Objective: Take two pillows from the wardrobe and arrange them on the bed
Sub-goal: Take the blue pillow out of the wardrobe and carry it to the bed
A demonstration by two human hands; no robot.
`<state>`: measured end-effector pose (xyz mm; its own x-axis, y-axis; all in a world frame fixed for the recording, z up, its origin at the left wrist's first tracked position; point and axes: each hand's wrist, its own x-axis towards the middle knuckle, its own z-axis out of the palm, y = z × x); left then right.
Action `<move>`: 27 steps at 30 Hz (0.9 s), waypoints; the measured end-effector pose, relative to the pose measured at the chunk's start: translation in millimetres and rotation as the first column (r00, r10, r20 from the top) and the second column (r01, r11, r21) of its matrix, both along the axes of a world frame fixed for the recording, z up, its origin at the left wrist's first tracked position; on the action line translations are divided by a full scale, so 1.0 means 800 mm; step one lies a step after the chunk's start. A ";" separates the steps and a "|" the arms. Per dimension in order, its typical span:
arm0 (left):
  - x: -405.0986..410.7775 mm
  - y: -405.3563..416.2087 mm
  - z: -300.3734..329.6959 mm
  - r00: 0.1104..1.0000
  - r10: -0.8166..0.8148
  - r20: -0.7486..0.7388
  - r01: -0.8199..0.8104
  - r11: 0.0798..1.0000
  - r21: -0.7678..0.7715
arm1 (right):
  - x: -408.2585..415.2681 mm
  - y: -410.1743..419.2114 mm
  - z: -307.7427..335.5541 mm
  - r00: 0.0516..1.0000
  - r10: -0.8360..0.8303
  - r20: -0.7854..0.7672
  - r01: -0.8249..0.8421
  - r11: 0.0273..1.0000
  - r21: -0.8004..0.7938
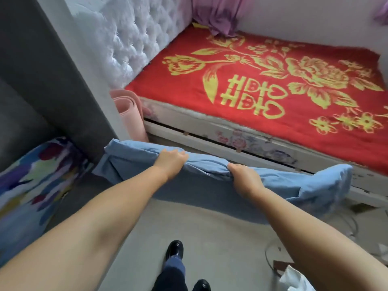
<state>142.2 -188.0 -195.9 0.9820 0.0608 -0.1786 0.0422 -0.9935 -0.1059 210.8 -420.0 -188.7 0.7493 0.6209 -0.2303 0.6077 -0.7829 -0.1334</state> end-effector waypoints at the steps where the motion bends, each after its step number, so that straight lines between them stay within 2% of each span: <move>1: 0.022 -0.012 0.001 1.000 -0.016 0.017 0.016 1.000 -0.014 | 0.019 -0.013 0.003 1.000 -0.015 0.025 0.015 1.000 -0.010; 6: 0.149 -0.042 0.013 0.994 -0.084 0.071 0.086 0.996 -0.033 | 0.133 -0.048 0.017 0.991 -0.076 0.110 0.081 0.996 -0.044; 17: 0.447 -0.024 0.086 0.991 -0.134 0.026 0.136 0.976 -0.167 | 0.403 -0.034 0.075 0.970 -0.179 0.165 0.190 0.980 -0.052; 21: 0.548 -0.030 0.113 0.983 -0.175 0.057 0.181 0.977 -0.117 | 0.503 -0.039 0.097 0.961 -0.193 0.197 0.205 0.978 -0.046; 27: 0.683 -0.032 0.134 0.987 -0.124 0.106 0.131 0.989 -0.069 | 0.651 -0.036 0.118 0.961 -0.152 0.229 0.164 0.986 -0.034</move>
